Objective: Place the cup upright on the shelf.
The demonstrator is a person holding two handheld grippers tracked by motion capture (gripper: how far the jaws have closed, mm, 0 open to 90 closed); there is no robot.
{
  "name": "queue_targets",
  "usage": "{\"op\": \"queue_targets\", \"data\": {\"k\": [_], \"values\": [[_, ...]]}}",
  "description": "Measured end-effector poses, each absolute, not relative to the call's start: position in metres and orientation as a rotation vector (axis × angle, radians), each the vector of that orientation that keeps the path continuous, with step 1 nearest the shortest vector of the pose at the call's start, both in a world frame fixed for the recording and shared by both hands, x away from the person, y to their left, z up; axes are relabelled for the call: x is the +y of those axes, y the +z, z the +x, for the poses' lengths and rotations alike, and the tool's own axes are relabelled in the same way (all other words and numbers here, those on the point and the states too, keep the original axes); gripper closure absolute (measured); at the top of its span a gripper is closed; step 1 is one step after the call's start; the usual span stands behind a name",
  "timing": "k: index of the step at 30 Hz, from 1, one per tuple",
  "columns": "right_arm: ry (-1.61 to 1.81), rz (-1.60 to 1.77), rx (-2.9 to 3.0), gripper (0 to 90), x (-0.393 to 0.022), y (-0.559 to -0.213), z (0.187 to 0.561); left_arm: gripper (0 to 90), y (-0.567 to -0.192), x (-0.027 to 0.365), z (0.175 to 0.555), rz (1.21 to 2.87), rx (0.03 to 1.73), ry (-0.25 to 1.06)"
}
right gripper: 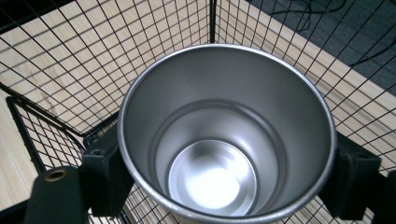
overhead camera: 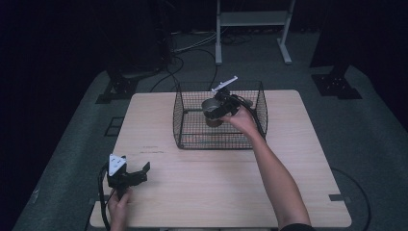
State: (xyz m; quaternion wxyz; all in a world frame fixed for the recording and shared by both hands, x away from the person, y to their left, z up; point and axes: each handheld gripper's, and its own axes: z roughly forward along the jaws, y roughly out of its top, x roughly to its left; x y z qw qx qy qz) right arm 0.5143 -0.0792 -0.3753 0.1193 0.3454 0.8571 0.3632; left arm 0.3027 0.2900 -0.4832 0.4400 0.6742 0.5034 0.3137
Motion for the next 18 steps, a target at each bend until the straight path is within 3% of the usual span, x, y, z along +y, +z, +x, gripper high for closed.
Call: {"op": "queue_targets", "data": {"k": [18], "values": [[1.001, 1.030, 2.540, 17.7, -0.073, -0.392, 0.524, 0.0, -0.483, 0.290, 0.303, 1.670, 1.251, 0.777]]}}
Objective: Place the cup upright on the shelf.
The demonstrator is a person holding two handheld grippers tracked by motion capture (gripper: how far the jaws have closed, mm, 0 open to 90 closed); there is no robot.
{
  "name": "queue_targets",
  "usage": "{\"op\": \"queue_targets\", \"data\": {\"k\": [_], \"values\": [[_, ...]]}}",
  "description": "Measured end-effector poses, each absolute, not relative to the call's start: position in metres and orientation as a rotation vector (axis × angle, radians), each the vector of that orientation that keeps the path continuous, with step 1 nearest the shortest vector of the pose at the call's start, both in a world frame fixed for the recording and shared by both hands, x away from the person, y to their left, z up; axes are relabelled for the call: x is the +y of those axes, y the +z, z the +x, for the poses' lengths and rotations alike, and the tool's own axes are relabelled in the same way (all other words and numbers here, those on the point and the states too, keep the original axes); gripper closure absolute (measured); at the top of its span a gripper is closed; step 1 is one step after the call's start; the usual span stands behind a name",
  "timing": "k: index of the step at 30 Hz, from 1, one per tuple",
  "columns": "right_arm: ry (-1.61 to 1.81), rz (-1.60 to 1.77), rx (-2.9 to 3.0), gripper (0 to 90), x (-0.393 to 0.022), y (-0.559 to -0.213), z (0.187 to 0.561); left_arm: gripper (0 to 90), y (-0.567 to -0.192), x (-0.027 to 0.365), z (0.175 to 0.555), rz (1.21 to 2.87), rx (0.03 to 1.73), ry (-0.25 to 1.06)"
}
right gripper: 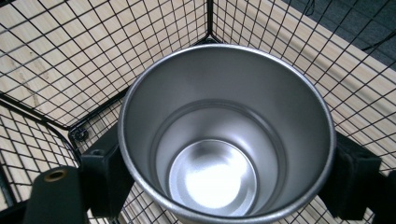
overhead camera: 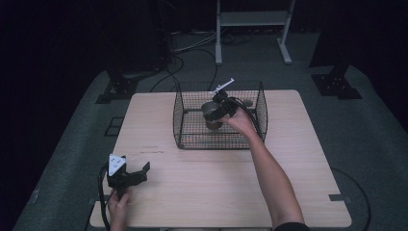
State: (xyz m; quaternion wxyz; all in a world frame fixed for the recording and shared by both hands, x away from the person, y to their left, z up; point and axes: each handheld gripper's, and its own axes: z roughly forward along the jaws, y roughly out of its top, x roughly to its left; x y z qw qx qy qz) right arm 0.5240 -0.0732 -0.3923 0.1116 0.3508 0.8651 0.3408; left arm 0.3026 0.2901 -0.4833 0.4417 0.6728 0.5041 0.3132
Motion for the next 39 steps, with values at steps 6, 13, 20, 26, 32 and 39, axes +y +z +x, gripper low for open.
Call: {"op": "queue_targets", "data": {"k": [6, 13, 20, 26, 32, 39], "values": [[0.976, 1.027, 2.557, 17.7, -0.070, -0.397, 0.527, 0.0, -0.483, 0.290, 0.303, 1.669, 1.251, 0.776], [0.938, 1.038, 2.563, 17.6, -0.068, -0.403, 0.530, 0.0, -0.483, 0.290, 0.303, 1.672, 1.247, 0.779], [0.927, 1.037, 2.565, 17.5, -0.066, -0.404, 0.532, 0.0, -0.483, 0.290, 0.303, 1.668, 1.249, 0.779], [0.918, 1.029, 2.576, 17.1, -0.064, -0.406, 0.533, 0.0, -0.483, 0.290, 0.303, 1.670, 1.249, 0.778], [0.900, 1.009, 2.593, 16.4, -0.060, -0.411, 0.534, 0.0, -0.484, 0.291, 0.303, 1.659, 1.252, 0.776], [0.876, 1.011, 2.603, 15.8, -0.061, -0.414, 0.535, 0.0, -0.484, 0.291, 0.303, 1.658, 1.251, 0.776]]}}
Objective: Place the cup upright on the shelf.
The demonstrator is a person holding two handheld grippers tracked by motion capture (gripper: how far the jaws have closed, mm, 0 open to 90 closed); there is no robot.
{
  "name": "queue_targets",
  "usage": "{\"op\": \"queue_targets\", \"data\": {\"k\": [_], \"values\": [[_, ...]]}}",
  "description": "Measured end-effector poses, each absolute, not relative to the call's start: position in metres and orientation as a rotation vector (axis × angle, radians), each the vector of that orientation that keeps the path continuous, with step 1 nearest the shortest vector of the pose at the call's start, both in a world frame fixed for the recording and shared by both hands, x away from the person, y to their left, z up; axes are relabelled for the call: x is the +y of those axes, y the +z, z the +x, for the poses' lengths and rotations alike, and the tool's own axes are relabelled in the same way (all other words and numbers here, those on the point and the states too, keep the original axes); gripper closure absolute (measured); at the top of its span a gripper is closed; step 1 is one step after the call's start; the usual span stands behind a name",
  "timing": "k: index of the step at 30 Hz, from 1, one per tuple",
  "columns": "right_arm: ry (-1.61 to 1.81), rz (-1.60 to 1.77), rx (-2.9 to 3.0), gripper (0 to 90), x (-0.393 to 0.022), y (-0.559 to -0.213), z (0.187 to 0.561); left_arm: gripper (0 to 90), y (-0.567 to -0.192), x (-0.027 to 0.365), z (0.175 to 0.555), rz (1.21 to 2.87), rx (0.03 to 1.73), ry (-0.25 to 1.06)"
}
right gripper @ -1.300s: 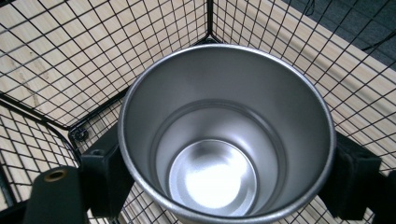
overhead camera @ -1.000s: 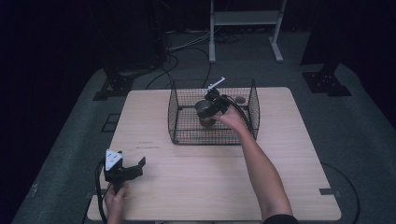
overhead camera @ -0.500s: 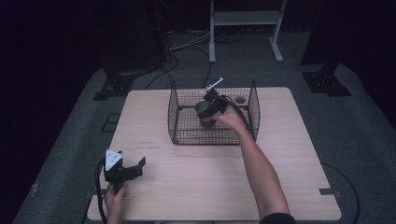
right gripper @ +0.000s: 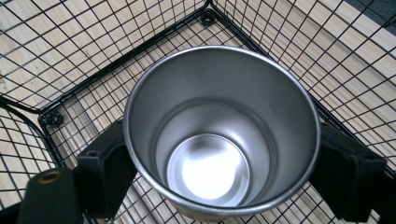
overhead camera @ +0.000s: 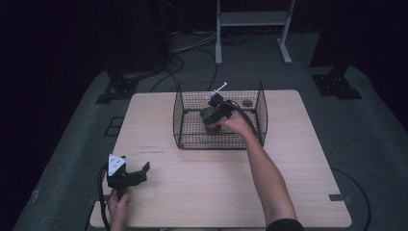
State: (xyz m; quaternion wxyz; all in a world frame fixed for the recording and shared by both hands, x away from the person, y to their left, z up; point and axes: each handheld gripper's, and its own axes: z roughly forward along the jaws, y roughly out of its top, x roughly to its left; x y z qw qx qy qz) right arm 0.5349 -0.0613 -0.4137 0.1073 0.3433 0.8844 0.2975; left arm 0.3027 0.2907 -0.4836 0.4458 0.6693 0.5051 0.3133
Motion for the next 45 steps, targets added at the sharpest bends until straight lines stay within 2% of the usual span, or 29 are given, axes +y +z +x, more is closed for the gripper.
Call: {"op": "queue_targets", "data": {"k": [45], "values": [[0.869, 0.960, 2.610, 9.0, -0.067, -0.401, 0.525, 0.0, -0.483, 0.290, 0.302, 1.665, 1.253, 0.775]]}}
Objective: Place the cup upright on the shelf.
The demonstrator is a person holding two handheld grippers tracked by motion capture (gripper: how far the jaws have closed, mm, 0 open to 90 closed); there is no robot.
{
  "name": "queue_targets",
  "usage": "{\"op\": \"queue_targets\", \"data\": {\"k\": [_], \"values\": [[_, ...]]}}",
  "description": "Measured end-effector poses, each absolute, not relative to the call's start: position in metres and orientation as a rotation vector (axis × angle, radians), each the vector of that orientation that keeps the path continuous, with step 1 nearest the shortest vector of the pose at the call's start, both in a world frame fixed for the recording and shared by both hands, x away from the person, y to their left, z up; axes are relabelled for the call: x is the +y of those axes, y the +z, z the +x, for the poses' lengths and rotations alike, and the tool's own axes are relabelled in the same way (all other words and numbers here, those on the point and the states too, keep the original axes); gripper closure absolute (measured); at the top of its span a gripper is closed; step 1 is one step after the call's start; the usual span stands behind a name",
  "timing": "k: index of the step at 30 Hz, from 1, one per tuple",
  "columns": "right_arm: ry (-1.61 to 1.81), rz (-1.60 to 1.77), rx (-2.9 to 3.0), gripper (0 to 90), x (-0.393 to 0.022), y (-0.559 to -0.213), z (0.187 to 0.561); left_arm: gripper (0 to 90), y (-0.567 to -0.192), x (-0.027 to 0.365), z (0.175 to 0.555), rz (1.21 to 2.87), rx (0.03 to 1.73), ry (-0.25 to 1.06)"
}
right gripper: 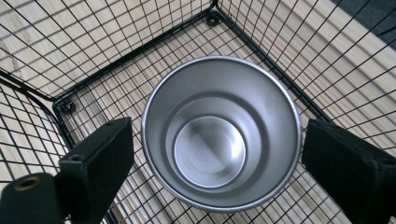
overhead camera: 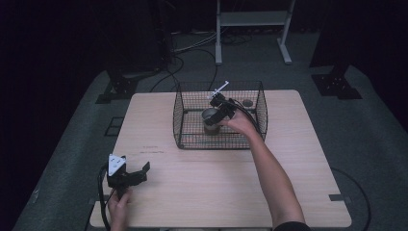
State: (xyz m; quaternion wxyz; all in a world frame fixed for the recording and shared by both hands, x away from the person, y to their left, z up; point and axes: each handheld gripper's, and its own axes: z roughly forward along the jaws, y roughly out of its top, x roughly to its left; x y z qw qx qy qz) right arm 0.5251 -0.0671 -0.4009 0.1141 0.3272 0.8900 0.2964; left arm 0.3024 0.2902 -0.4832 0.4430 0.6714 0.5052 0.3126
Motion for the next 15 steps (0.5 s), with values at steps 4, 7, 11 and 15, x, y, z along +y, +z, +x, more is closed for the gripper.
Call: {"op": "queue_targets", "data": {"k": [4, 7, 11, 15], "values": [[0.885, 0.969, 2.599, 8.6, -0.069, -0.397, 0.524, 0.0, -0.483, 0.290, 0.303, 1.665, 1.252, 0.777], [0.923, 0.997, 2.588, 8.5, -0.074, -0.393, 0.525, 0.0, -0.483, 0.291, 0.303, 1.658, 1.256, 0.774], [0.986, 1.030, 2.564, 8.3, -0.081, -0.386, 0.523, 0.0, -0.483, 0.290, 0.303, 1.661, 1.254, 0.775], [1.021, 1.019, 2.558, 8.2, -0.085, -0.377, 0.517, 0.0, -0.483, 0.290, 0.303, 1.667, 1.253, 0.775]]}}
